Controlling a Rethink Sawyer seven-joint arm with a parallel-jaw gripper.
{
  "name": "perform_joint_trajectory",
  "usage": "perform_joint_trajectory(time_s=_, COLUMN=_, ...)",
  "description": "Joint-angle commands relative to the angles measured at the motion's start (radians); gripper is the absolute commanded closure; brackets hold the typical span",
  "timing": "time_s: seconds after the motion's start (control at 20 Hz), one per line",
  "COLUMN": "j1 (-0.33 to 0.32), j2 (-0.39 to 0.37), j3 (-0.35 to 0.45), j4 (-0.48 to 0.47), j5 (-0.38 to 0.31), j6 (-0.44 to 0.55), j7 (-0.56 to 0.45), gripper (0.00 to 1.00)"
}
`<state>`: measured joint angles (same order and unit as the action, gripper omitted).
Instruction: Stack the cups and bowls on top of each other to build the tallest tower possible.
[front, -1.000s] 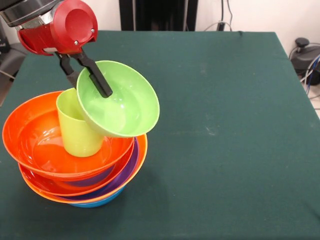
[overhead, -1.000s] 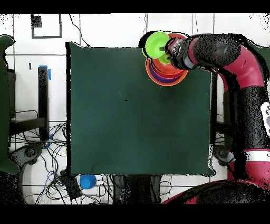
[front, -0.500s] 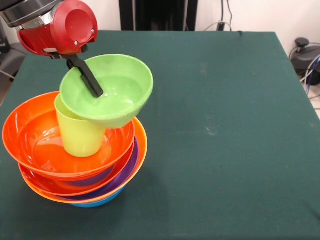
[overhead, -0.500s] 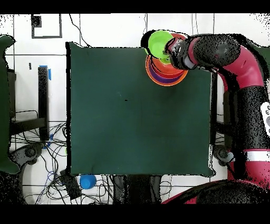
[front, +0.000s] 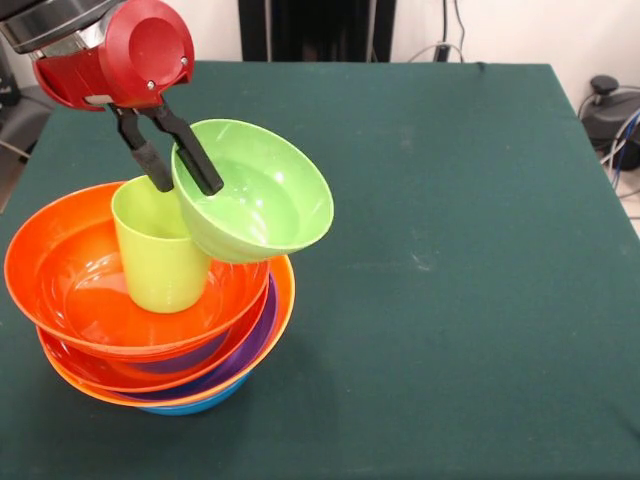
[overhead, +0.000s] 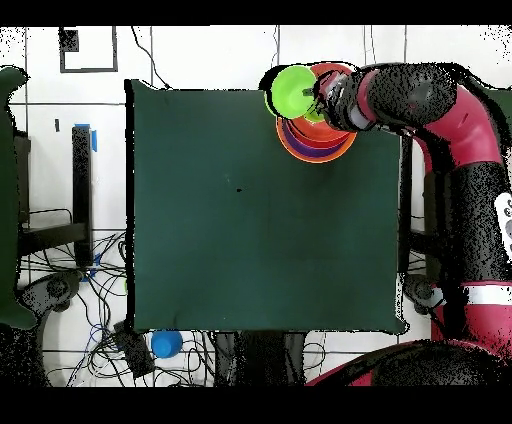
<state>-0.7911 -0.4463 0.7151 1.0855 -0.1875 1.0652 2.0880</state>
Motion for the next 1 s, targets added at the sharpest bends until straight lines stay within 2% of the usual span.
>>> perform_joint_trajectory(time_s=0.05, j1=0.041, j2=0.046, j3=-0.011, j4=-0.037, j5=-0.039, j6=0.114, j7=-0.201, gripper=0.0)
perform_joint_trajectory(time_s=0.6, j1=0.022, j2=0.027, j3=-0.005, j4=-0.032, j5=-0.044, j6=0.117, j7=-0.233, gripper=0.0)
perform_joint_trajectory(time_s=0.65, j1=0.02, j2=0.025, j3=-0.006, j4=-0.023, j5=-0.042, j6=0.102, j7=-0.221, gripper=1.0)
perform_joint_trajectory(time_s=1.0, j1=0.025, j2=0.019, j3=-0.015, j4=0.003, j5=-0.042, j6=0.084, j7=-0.191, gripper=1.0)
